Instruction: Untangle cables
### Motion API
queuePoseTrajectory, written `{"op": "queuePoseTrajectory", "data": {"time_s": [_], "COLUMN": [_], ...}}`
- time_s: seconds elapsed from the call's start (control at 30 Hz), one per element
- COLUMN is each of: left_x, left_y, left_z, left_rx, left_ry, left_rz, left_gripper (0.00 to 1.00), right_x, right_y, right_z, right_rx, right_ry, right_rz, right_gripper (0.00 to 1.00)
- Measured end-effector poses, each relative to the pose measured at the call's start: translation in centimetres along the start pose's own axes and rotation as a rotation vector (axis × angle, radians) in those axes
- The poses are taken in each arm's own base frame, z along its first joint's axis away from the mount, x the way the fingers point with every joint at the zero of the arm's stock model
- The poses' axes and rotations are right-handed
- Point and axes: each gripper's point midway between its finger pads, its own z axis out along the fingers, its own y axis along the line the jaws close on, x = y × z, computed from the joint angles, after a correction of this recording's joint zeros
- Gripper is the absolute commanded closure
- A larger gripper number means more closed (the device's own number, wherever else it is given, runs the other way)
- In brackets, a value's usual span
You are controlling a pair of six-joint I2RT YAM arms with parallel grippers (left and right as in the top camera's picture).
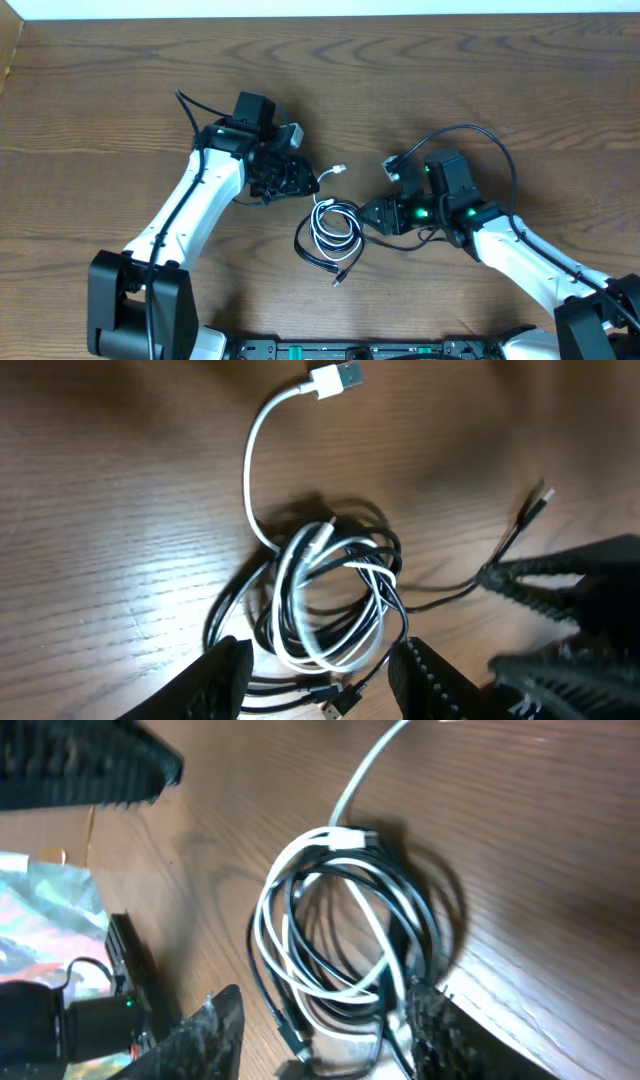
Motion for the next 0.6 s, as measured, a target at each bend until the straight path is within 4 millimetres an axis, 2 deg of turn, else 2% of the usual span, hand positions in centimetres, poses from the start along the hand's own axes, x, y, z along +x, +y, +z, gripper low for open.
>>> {"op": "queuePoseTrajectory", "data": {"time_s": [0.13, 0.23, 0.3, 0.43, 0.6], "left_x": [0.5, 0.8, 0.9, 1.2, 1.5], "left_y": [-0.5, 0.0, 0.6, 3.2, 5.2], "left_z": [0.6, 1.1, 1.4, 1.4, 1.3], "left_rx": [-0.035, -0.117, -0.172, -0.302, -0.361], "left_ry": [0.011, 0.010, 0.004, -0.016, -0.012], "left_rz": [0.038, 0.041, 0.024, -0.056, -0.139], "left_gripper": [0.51, 0.51, 0.51, 0.51, 0.51], "right_x": [0.1, 0.4, 0.6, 1.0, 1.8], "right_y": [-1.1, -1.3, -1.3, -0.7, -0.2], "right_z": [-0.3, -0.3, -0.3, 0.2, 1.1], "right_rx": [0.039, 0.050, 0.053, 0.052, 0.079], "right_ry": [0.003, 0.010, 0.016, 0.033, 0.054], "right_rz": [0.038, 0.047, 0.051, 0.033, -0.005], "right_gripper": [0.55, 0.55, 0.56, 0.58, 0.59]}}
